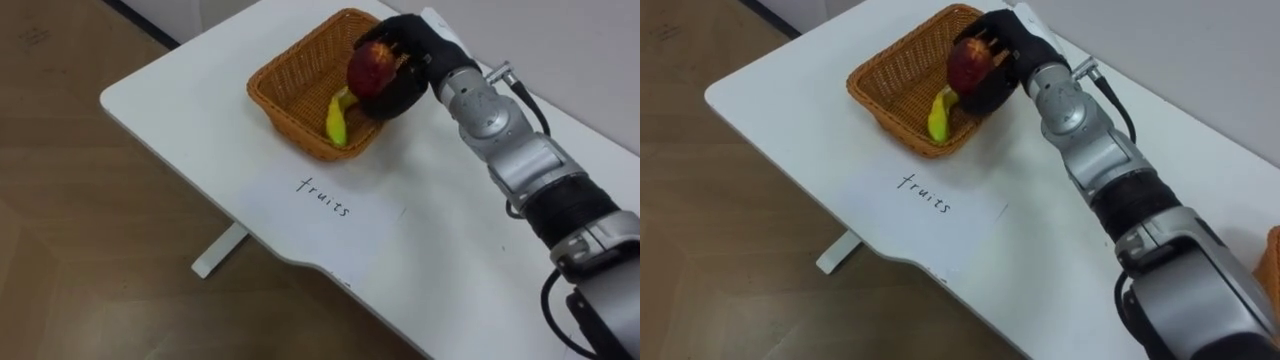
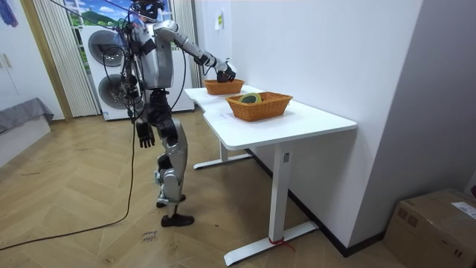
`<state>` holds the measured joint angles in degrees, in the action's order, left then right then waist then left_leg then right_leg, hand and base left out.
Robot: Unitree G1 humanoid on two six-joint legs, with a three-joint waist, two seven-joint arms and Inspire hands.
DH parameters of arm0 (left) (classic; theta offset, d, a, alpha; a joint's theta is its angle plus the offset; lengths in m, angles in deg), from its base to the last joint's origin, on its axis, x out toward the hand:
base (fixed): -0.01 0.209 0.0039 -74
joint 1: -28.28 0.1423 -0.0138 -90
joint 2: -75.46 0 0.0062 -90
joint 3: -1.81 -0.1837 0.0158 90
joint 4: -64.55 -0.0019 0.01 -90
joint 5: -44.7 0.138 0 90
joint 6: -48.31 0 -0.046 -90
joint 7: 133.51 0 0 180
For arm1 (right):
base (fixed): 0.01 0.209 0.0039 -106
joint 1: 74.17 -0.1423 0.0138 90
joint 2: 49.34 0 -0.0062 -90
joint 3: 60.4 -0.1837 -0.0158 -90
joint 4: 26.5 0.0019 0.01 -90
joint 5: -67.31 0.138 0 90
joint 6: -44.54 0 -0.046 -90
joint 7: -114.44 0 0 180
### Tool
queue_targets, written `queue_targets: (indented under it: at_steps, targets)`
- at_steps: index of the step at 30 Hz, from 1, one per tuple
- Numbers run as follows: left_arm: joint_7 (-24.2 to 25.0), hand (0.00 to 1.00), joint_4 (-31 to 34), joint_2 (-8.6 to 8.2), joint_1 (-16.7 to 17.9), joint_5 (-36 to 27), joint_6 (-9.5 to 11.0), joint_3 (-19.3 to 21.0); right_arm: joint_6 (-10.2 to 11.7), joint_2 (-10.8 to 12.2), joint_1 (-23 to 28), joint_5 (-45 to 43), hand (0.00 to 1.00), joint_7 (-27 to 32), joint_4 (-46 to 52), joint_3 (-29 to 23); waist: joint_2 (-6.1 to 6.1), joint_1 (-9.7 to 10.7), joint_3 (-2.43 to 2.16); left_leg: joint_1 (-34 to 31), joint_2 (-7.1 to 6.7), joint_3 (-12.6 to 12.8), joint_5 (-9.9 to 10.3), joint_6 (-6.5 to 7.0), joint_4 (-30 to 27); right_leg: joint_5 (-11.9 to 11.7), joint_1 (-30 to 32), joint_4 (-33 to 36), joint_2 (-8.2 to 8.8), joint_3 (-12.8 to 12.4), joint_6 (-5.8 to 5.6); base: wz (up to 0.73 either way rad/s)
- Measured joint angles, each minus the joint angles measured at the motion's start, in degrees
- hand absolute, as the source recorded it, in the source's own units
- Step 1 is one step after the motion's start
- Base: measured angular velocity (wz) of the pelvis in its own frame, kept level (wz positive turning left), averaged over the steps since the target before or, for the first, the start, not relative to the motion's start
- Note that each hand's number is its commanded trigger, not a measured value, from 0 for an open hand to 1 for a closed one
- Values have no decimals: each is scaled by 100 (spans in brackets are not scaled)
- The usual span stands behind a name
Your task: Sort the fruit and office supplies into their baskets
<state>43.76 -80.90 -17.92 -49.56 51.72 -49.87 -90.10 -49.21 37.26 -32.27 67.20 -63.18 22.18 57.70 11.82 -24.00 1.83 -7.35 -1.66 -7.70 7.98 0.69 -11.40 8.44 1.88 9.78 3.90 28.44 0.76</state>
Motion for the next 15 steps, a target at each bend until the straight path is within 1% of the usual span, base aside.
queue_targets:
  at_steps: [15]
  targets:
    - [-9,0,-21,-1,-12,0,-1,3,2,0,0,-22,0,-9,1,-1,-4,-9,3,-1,0,8,0,0,9,0,10,0,-3,-12,0,0]
